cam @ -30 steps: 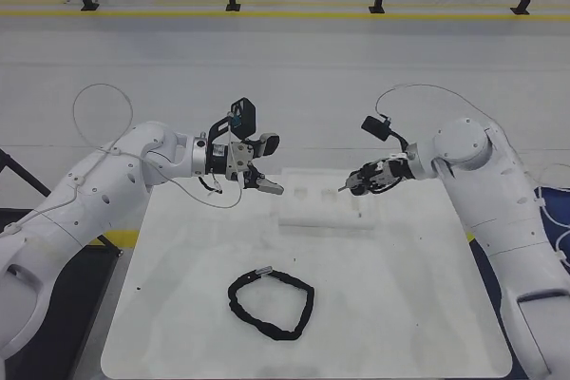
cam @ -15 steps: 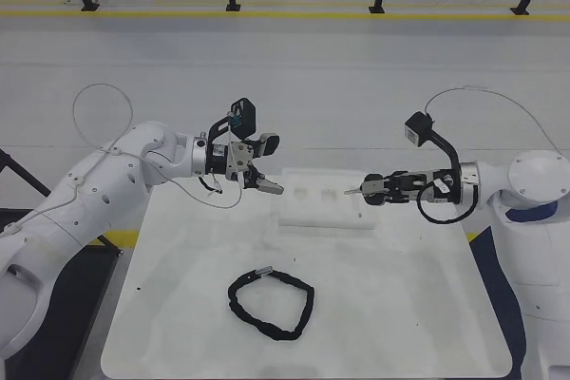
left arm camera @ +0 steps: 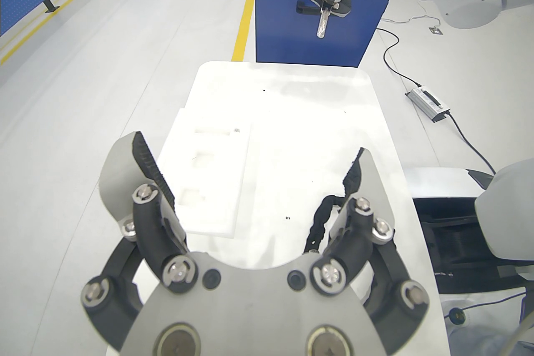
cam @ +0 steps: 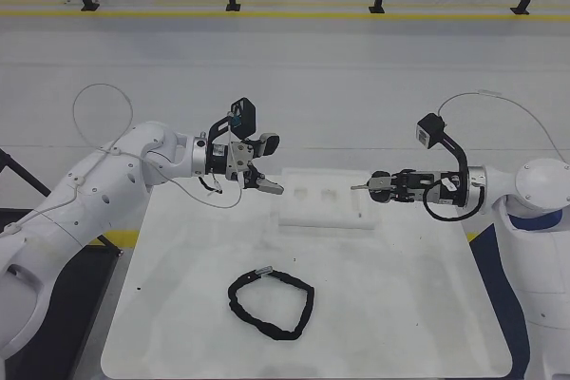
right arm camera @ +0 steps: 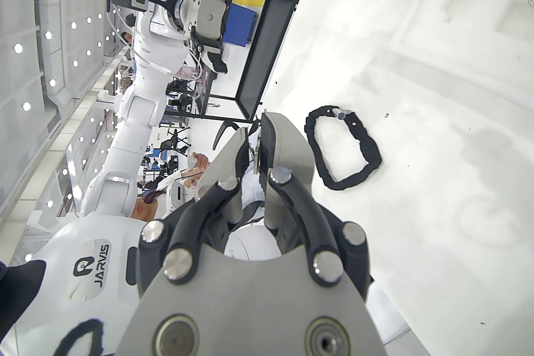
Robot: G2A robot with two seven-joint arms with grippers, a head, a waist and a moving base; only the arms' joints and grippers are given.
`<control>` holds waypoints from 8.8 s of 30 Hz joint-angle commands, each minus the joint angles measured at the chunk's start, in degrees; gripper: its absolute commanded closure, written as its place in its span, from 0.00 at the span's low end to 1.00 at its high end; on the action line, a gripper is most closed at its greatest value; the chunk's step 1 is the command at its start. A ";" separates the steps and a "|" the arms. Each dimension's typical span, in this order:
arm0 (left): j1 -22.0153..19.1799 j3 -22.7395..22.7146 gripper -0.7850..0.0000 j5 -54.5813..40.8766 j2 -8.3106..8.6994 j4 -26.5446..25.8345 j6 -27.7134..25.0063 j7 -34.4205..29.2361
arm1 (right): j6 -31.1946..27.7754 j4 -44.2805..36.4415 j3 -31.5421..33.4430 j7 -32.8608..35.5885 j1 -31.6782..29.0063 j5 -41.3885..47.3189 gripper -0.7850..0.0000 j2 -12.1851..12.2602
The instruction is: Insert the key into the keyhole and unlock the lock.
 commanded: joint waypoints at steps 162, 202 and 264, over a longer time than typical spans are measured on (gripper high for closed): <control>38.18 -27.36 1.00 57.11 -0.96 -19.78 20.05 41.63 | 18.17 -17.56 -6.70 -1.78 -2.31 -1.48 1.00 4.37; 35.76 -21.72 1.00 57.76 -8.75 -8.30 17.72 53.05 | 23.86 -35.36 -13.42 -7.47 -2.97 -17.87 1.00 9.07; 40.49 -29.71 1.00 63.56 -11.68 -10.04 17.81 47.28 | 41.34 -33.66 -43.07 -24.96 19.86 -7.59 1.00 19.49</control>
